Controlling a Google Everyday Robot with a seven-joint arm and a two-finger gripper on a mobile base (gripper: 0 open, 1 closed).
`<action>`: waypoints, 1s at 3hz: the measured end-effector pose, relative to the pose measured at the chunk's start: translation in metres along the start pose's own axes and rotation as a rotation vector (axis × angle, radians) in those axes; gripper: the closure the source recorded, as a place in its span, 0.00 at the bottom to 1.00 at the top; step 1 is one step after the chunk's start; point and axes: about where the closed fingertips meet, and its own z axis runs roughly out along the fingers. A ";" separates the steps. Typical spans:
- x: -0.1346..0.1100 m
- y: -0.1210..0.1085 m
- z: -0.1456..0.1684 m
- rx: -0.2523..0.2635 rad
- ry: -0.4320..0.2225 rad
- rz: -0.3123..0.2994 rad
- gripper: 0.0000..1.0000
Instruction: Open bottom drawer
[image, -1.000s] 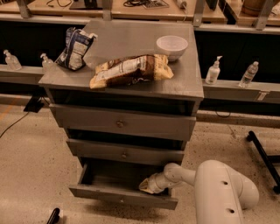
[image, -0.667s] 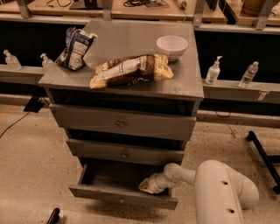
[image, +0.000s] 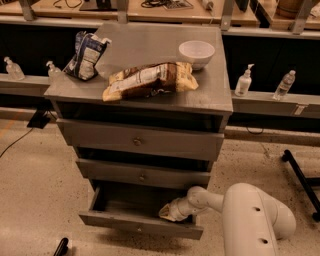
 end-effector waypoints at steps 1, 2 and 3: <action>0.000 -0.001 0.000 0.000 0.000 0.000 0.85; 0.000 -0.001 0.000 0.000 0.000 0.000 0.61; 0.000 -0.001 0.000 0.000 0.000 0.000 0.31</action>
Offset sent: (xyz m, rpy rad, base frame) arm 0.0524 -0.0009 0.0135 0.0529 -0.4224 -0.2113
